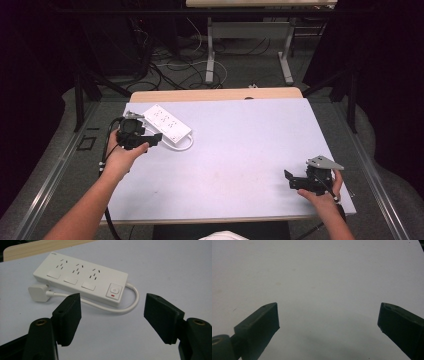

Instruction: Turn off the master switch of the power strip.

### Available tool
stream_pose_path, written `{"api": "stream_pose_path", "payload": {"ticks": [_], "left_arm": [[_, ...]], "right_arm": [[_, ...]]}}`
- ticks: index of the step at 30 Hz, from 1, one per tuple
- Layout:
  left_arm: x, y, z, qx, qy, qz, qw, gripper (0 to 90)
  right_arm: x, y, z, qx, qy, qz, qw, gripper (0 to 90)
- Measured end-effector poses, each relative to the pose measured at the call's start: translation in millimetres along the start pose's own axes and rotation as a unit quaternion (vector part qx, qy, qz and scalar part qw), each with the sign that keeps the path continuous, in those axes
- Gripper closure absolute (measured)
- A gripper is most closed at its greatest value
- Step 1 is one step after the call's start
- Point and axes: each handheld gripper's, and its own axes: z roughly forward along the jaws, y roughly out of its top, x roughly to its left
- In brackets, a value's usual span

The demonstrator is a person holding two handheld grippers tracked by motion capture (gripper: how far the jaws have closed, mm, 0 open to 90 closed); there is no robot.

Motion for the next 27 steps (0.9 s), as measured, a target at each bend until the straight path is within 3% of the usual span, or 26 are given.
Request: {"api": "stream_pose_path", "payload": {"ticks": [3,4,5,6,8,20,27], "left_arm": [[-1.6,1.9,4.2,0.004,-0.003,-0.001,1.0,32.2],[-2.1,2.3,6.7,-0.005,-0.002,0.001,1.0,32.1],[-2.4,3.7,6.8,0.005,-0.002,0.002,1.0,32.1],[-3.3,4.1,9.2,-0.001,-0.001,0.001,1.0,32.1],[-4.3,6.0,11.8,-0.002,0.002,0.002,1.0,32.2],[-11.6,17.0,25.7,0.007,0.002,0.004,1.0,32.8],[-14.2,21.2,35.5,0.017,0.008,-0.004,0.9998,34.8]], "right_arm": [[0.0,-0.1,0.1,0.0,0.0,0.0,1.0,3.0],[0.2,0.1,-0.4,0.002,-0.001,-0.001,1.0,3.0],[0.7,0.0,0.3,-0.003,-0.003,0.0,1.0,3.0],[1.1,-0.4,1.7,-0.011,-0.005,0.0,0.9999,3.0],[0.7,-0.2,0.5,0.0,-0.003,-0.001,1.0,3.0],[0.0,0.0,-0.6,0.002,0.0,-0.002,1.0,3.0],[0.1,0.0,-0.3,0.001,0.001,-0.002,1.0,3.0]]}}
